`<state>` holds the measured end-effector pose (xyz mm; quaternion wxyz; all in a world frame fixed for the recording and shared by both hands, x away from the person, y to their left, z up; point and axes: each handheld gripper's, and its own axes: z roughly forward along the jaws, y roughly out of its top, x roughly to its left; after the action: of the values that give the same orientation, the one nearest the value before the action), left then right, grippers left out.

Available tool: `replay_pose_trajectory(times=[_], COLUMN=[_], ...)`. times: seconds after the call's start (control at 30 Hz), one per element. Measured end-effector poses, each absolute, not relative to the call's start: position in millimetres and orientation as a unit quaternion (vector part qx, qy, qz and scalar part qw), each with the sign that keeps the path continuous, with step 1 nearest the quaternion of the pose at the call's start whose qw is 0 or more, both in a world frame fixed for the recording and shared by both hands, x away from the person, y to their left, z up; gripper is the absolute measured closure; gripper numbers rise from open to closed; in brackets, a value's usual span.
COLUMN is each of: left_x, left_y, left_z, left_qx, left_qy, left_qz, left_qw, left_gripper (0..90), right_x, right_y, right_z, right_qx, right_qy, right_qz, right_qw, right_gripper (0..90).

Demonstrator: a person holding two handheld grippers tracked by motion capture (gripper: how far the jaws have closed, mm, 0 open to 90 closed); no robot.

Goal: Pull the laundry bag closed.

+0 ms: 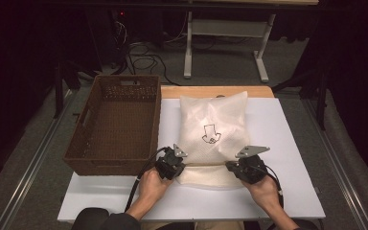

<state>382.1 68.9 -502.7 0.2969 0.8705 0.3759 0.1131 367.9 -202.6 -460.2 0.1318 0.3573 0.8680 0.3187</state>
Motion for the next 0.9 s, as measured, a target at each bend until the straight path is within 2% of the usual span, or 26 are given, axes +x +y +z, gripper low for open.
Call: replay_pose_trajectory(times=[0.9], left_x=[382.0], left_y=[69.0], left_z=[-502.8], left_qx=[0.870], left_qy=[0.376], left_qz=[0.113], left_qw=[0.297], left_gripper=[87.9], right_x=[366.1], right_y=[-212.3], right_z=[-458.1], right_qx=[0.363], right_qy=[0.863], right_qz=[0.324], right_qw=[0.139], right_gripper=[88.1])
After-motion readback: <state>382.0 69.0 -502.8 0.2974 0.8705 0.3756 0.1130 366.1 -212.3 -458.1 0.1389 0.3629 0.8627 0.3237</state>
